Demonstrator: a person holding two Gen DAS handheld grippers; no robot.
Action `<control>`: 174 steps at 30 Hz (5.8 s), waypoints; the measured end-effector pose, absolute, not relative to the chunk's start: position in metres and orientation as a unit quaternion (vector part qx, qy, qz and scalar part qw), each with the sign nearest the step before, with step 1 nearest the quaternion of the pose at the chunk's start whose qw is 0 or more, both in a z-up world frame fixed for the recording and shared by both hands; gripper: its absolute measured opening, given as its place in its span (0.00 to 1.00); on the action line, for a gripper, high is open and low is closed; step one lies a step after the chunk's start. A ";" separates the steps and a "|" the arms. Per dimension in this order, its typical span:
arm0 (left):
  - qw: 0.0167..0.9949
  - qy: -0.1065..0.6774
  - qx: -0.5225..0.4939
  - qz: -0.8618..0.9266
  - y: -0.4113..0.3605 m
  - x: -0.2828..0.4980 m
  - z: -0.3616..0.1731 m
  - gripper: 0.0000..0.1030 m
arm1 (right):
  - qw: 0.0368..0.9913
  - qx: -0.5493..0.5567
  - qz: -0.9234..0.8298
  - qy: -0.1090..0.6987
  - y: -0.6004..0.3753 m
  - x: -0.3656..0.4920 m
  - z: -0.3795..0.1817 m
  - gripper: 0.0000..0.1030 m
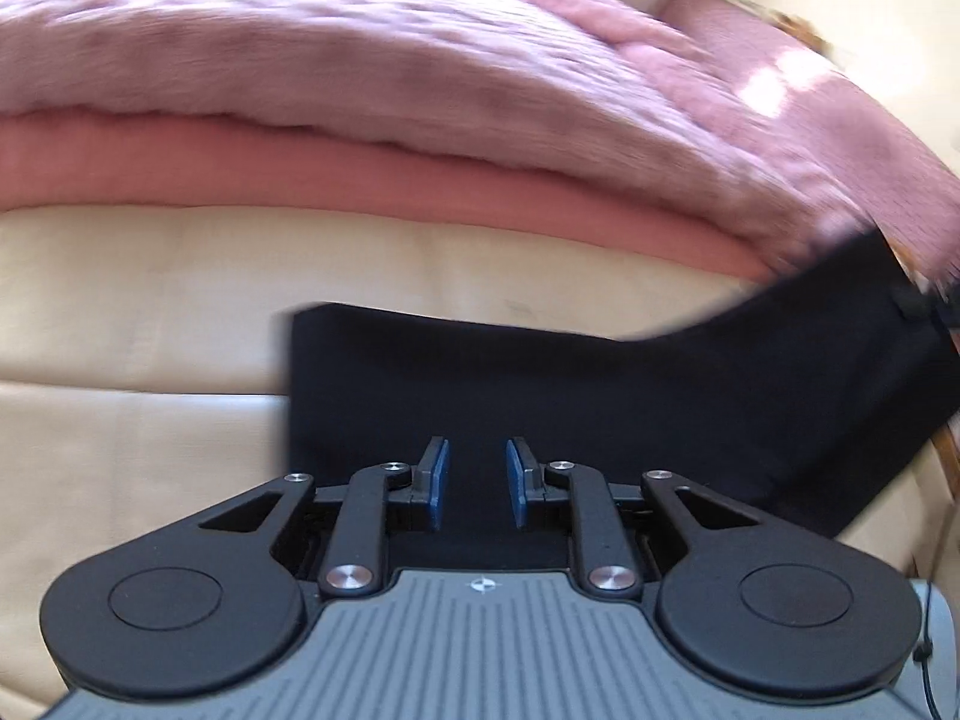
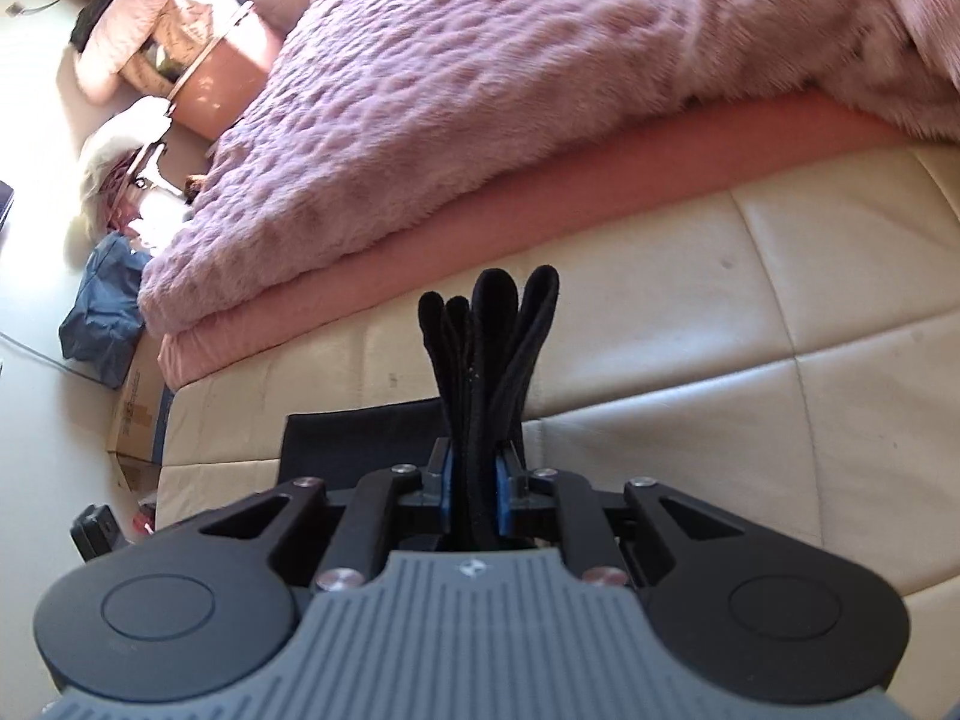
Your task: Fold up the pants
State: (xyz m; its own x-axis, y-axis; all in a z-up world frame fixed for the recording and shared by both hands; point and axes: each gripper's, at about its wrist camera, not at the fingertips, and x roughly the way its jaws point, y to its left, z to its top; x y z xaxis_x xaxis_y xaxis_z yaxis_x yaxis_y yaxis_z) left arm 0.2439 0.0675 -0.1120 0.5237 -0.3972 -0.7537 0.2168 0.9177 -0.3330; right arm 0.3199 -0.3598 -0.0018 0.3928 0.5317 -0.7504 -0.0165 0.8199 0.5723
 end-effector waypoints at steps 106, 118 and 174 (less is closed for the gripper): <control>0.891 0.386 -0.220 -0.093 0.128 0.269 -0.137 0.08 | 0.814 0.164 0.254 0.496 -0.169 0.299 -0.156 0.20; 0.876 0.411 -0.243 -0.072 0.161 0.265 -0.168 0.08 | 0.825 0.100 0.270 0.487 -0.153 0.287 -0.156 0.26; 0.831 0.434 -0.344 -0.060 0.161 0.249 -0.182 0.67 | 0.780 0.380 0.183 0.463 -0.224 0.290 -0.202 0.36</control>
